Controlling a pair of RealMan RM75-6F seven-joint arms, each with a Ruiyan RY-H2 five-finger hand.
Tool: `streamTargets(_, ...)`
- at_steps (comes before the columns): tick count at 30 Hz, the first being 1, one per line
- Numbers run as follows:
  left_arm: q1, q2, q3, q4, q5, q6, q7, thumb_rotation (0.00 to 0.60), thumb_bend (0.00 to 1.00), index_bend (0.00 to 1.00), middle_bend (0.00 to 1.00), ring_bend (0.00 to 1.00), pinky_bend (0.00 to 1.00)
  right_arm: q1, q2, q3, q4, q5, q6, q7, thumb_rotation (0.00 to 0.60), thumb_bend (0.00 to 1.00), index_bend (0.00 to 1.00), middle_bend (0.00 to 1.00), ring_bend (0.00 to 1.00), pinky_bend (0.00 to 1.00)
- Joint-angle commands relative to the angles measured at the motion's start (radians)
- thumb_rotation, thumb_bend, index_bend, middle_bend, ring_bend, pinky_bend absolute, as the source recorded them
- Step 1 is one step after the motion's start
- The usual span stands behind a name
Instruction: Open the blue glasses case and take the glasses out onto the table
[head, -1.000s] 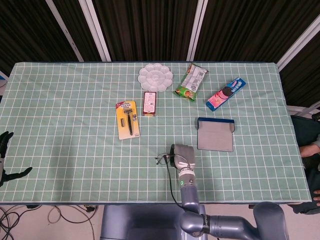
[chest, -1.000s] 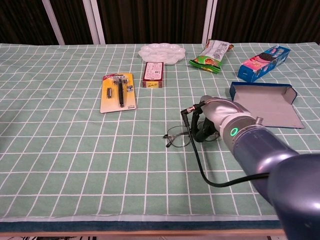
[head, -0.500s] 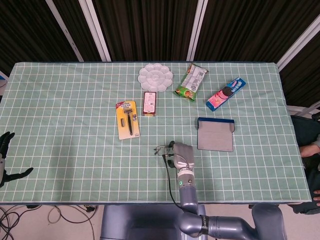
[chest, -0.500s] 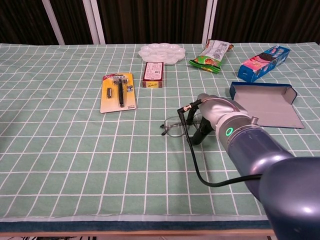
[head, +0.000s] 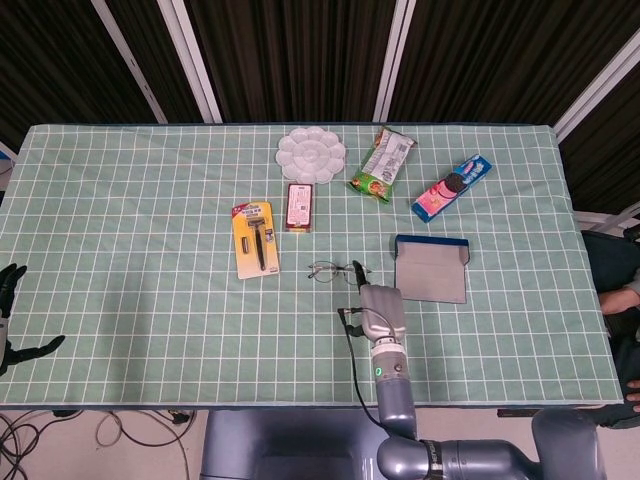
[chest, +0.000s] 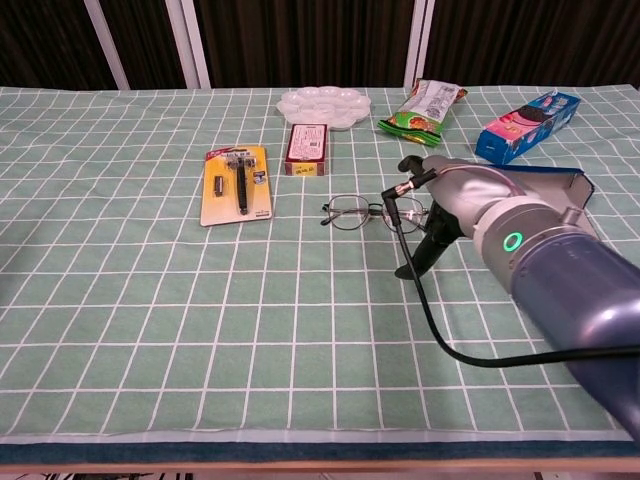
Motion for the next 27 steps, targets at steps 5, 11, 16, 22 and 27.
streamTargets(5, 0.008, -0.009, 0.001, 0.004, 0.015, 0.027, 0.009, 0.600, 0.04, 0.00, 0.00, 0.00, 0.00, -0.075, 0.172, -0.030, -0.141, -0.057, 0.043, 0.012, 0.600, 0.16, 0.00, 0.97, 0.98, 0.99)
streamTargets(11, 0.012, -0.017, 0.004, 0.014, 0.028, 0.044, 0.022, 0.600, 0.04, 0.00, 0.00, 0.00, 0.00, -0.162, 0.372, -0.068, -0.235, -0.143, 0.055, 0.090, 0.600, 0.16, 0.00, 0.88, 0.90, 0.89)
streamTargets(16, 0.015, -0.025, 0.009, 0.020, 0.045, 0.060, 0.045, 0.600, 0.04, 0.00, 0.00, 0.00, 0.00, -0.265, 0.556, -0.133, -0.284, -0.249, 0.041, 0.243, 0.600, 0.16, 0.00, 0.51, 0.55, 0.56)
streamTargets(22, 0.021, -0.031, 0.017, 0.026, 0.063, 0.079, 0.074, 0.600, 0.04, 0.00, 0.00, 0.00, 0.00, -0.374, 0.713, -0.230, -0.270, -0.374, 0.011, 0.434, 0.600, 0.13, 0.00, 0.10, 0.07, 0.28)
streamTargets(27, 0.024, -0.031, 0.023, 0.040, 0.070, 0.085, 0.102, 0.600, 0.04, 0.00, 0.00, 0.00, 0.00, -0.443, 0.774, -0.295, -0.195, -0.485, 0.027, 0.527, 0.600, 0.04, 0.00, 0.00, 0.00, 0.22)
